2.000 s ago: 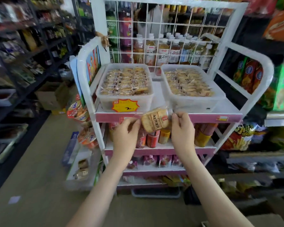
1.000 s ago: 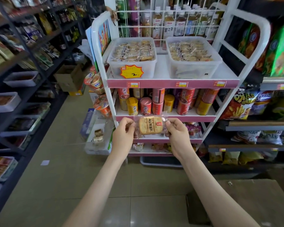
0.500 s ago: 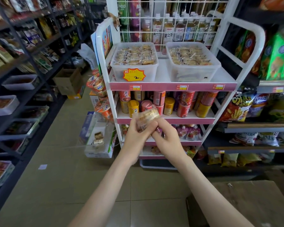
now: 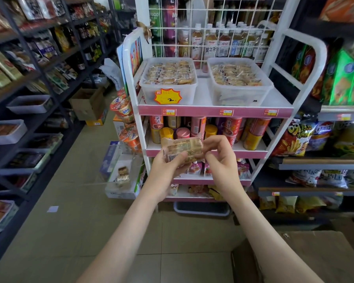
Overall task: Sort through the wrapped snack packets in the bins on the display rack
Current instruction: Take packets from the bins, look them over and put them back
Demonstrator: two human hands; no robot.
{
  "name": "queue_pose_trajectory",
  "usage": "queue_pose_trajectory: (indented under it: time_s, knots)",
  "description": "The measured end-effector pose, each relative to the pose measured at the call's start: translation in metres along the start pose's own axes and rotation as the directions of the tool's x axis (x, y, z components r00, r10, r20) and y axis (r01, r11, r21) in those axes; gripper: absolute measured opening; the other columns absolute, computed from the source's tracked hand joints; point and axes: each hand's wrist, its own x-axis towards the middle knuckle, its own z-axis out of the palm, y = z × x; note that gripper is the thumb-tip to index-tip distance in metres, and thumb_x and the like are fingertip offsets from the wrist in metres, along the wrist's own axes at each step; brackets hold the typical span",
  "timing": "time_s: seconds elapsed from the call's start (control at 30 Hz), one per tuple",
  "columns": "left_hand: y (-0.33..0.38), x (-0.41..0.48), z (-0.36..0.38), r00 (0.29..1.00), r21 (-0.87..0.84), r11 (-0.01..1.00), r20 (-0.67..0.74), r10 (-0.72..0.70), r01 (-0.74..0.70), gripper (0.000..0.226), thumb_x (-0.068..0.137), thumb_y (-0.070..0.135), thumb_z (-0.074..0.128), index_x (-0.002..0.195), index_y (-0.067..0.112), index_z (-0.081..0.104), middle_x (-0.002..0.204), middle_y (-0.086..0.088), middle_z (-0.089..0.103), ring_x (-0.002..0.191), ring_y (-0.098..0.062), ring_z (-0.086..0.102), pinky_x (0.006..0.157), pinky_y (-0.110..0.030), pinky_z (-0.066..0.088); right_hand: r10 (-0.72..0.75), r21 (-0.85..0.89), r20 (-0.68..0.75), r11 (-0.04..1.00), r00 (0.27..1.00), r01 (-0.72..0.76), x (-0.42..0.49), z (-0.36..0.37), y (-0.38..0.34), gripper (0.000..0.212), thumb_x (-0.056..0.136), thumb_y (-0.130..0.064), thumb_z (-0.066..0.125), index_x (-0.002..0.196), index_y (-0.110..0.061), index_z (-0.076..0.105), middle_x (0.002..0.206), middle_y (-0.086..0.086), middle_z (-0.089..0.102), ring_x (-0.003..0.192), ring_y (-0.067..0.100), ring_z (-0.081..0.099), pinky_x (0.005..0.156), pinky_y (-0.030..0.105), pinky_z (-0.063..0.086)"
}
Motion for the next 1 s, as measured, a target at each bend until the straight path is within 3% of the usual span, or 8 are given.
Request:
queue_pose_trajectory:
  time_s: [0.07,0.13,0.23,0.43,0.7,0.87,0.93,1.0]
  knots:
    - [0.001,0.000,-0.001,1.000,-0.034,0.999,0.009,-0.009,0.009,0.025,0.093,0.007,0.059,0.118,0.009,0.059,0.113,-0.010,0.071,0.102,-0.022,0.069,0.087,-0.038,0.056,0.040,-0.016,-0.095,0.999,0.995,-0.042,0.003,0.000,0.001,0.029,0.091,0.006,0.049,0.102,-0.020,0.053,0.094,-0.003,0.058,0.079,0.000,0.056,0.069,0.020,0.051]
    - [0.003,-0.001,-0.003,0.999,-0.089,0.996,0.047,-0.006,0.010,0.027,0.094,0.007,0.056,0.121,0.008,0.058,0.115,-0.011,0.070,0.104,-0.025,0.068,0.082,-0.034,0.058,0.107,-0.042,-0.086,0.993,0.991,-0.111,0.007,-0.005,0.005,0.019,0.092,-0.008,0.058,0.102,-0.024,0.057,0.094,-0.006,0.061,0.080,-0.002,0.057,0.074,0.018,0.050]
    - [0.004,0.000,-0.006,0.998,-0.123,0.992,0.064,-0.002,0.009,0.032,0.094,0.006,0.054,0.126,0.004,0.055,0.117,-0.014,0.069,0.107,-0.028,0.067,0.079,-0.032,0.058,0.214,-0.079,-0.011,0.974,0.977,-0.214,0.008,-0.009,0.010,0.012,0.094,-0.013,0.057,0.090,-0.021,0.065,0.082,-0.006,0.066,0.076,0.006,0.059,0.076,0.030,0.052]
    - [0.003,-0.003,-0.005,0.995,-0.186,0.982,0.099,-0.008,0.027,0.030,0.093,0.007,0.053,0.122,0.006,0.057,0.114,-0.011,0.070,0.106,-0.027,0.067,0.080,-0.032,0.057,0.226,-0.151,-0.077,0.960,0.971,-0.235,0.008,-0.004,0.009,0.019,0.099,-0.011,0.047,0.085,-0.016,0.058,0.073,0.002,0.059,0.067,0.017,0.051,0.066,0.043,0.049]
    - [0.002,-0.001,0.001,0.995,-0.194,0.981,0.100,0.003,0.016,0.023,0.094,0.004,0.051,0.115,0.010,0.059,0.105,-0.006,0.073,0.096,-0.022,0.071,0.074,-0.029,0.058,0.221,-0.150,-0.089,0.961,0.971,-0.232,0.011,-0.005,0.008,0.019,0.101,-0.013,0.040,0.088,-0.017,0.053,0.079,0.004,0.057,0.060,0.006,0.043,0.053,0.017,0.037]
    - [0.004,0.007,0.008,0.997,-0.157,0.987,0.082,-0.005,0.018,0.024,0.095,0.006,0.051,0.118,0.010,0.058,0.108,-0.008,0.072,0.099,-0.024,0.070,0.075,-0.030,0.058,0.175,-0.247,-0.074,0.951,0.982,-0.188,0.020,-0.017,0.011,0.014,0.100,-0.016,0.046,0.091,-0.015,0.057,0.083,0.014,0.064,0.050,0.005,0.037,0.045,0.017,0.033]
    - [0.005,0.013,0.013,0.998,-0.125,0.992,0.062,-0.006,0.013,0.027,0.095,0.006,0.053,0.121,0.009,0.057,0.112,-0.009,0.071,0.103,-0.025,0.069,0.080,-0.031,0.058,0.132,-0.310,-0.046,0.940,0.990,-0.140,0.026,-0.023,0.013,0.009,0.098,-0.015,0.049,0.094,-0.015,0.057,0.081,0.005,0.063,0.054,0.003,0.044,0.049,0.012,0.035]
    - [0.007,0.019,0.020,0.999,-0.089,0.996,0.037,-0.005,0.008,0.031,0.095,0.007,0.056,0.125,0.007,0.055,0.116,-0.010,0.070,0.106,-0.025,0.068,0.086,-0.034,0.057,0.055,-0.394,-0.028,0.917,0.998,-0.062,0.033,-0.028,0.011,0.008,0.096,-0.014,0.055,0.102,-0.018,0.055,0.089,-0.006,0.059,0.072,-0.005,0.052,0.062,0.009,0.040]
